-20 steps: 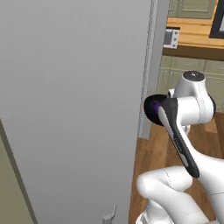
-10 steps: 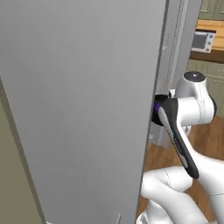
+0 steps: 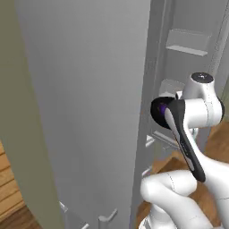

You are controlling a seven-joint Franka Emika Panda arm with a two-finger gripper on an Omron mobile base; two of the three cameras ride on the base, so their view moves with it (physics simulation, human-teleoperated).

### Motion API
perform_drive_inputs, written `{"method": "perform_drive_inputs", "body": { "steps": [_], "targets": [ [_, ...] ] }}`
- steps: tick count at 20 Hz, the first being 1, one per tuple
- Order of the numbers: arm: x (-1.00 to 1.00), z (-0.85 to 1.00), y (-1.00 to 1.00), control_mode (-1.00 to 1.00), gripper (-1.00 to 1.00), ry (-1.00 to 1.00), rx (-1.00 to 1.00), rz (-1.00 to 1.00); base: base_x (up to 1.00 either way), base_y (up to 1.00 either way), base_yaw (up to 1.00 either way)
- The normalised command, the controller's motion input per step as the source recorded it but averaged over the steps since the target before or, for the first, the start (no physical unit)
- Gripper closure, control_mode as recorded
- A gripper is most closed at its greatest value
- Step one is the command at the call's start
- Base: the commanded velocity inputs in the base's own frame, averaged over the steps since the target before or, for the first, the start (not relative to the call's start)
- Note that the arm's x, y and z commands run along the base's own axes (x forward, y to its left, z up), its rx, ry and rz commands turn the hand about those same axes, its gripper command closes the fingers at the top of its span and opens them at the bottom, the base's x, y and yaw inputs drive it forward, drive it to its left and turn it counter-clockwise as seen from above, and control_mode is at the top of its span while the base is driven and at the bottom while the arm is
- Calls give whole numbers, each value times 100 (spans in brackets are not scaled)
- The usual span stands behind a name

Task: Pick the chicken drumstick and eggplant from their plates and place them in the bowl. Then put the bowl in the fridge.

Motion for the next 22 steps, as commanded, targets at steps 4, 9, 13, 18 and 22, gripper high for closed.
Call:
{"method": "perform_drive_inputs", "body": {
  "steps": [4, 9, 13, 18, 22],
  "targets": [
    [0, 0, 0, 100, 100, 0, 0, 0, 23, -45, 67],
    [0, 0, 0, 100, 100, 0, 0, 0, 34, -62, 62],
    [0, 0, 0, 100, 100, 0, 0, 0, 5, -12, 54],
    [0, 0, 0, 100, 100, 0, 0, 0, 7, 2, 31],
    [0, 0, 0, 100, 100, 0, 0, 0, 23, 0, 2]
  ]
}}
